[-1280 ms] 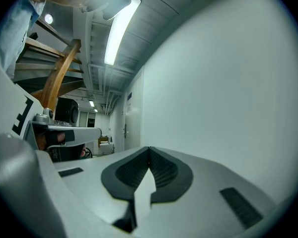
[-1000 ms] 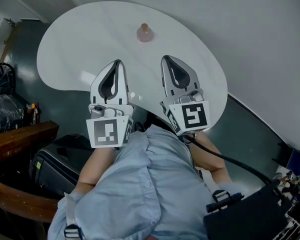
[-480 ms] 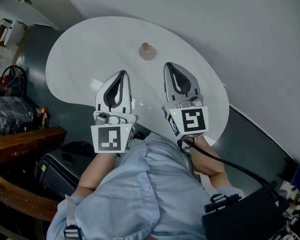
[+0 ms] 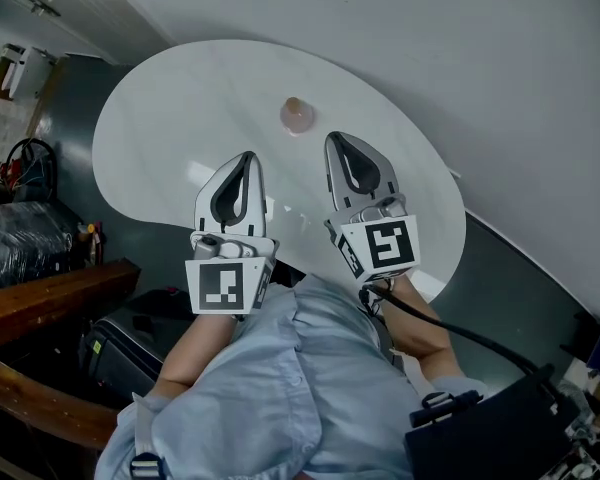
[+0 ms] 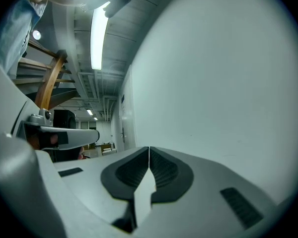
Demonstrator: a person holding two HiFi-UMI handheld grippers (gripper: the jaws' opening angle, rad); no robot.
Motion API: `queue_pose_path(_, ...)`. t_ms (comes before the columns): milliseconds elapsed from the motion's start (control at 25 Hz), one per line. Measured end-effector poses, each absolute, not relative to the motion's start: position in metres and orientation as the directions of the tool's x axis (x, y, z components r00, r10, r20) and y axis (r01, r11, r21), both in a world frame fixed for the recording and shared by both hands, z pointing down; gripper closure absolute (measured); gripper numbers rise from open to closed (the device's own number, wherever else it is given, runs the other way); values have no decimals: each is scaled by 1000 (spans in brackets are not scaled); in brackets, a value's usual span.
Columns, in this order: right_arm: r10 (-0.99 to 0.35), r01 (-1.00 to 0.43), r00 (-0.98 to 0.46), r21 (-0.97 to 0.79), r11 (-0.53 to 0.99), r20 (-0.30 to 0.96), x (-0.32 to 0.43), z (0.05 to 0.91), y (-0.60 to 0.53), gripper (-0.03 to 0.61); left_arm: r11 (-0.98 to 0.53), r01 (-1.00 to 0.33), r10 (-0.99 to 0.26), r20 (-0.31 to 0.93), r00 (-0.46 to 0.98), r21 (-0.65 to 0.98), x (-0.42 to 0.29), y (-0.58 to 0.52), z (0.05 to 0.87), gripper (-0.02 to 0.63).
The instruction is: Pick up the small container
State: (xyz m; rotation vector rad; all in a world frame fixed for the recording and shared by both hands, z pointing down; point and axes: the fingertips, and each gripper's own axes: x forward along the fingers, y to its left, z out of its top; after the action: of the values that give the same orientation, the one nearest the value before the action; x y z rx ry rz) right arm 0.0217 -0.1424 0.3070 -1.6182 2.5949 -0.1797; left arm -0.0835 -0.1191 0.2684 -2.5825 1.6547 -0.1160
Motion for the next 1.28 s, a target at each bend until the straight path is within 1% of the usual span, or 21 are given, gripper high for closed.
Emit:
queue_pose_path(400, -912, -910, -407, -109, 400, 55, 9, 316, -163, 575, -489, -871, -872, 41, 488, -38, -88, -149, 278, 615)
queue_pose_path(600, -914, -916, -396, -104, 387, 82, 0, 324, -179, 574, -497, -865, -861, 86, 501, 68, -87, -160, 291, 615)
queue_pose_path(760, -915, -920, -389, -98, 379, 110, -3, 333, -189, 565, -510, -854, -849, 103, 518, 101, -87, -165, 299, 615)
queue_pose_path(840, -912, -920, -391, -97, 381, 126, -5, 339, -195, 528, -509, -853, -846, 116, 520, 113, -89, -169, 303, 615)
queue_pose_path(1000, -904, -918, -395, -94, 384, 162, -8, 355, -204, 425, -497, -857, -845, 150, 514, 139, -94, -178, 314, 615)
queue_pose_path(1080, -903, -921, -389, -99, 377, 181, -9, 365, -209, 395, -498, -855, -840, 165, 517, 144, -96, -181, 320, 615)
queue_pose_path(1200, -902, -925, -379, -109, 363, 207, -11, 377, -212, 356, -529, -843, -828, 160, 537, 97, -101, -181, 325, 615)
queue_pose_path(1280, -899, -927, -375, -98, 362, 226, -14, 384, -214, 335, -526, -843, -825, 175, 537, 109, -105, -181, 331, 615)
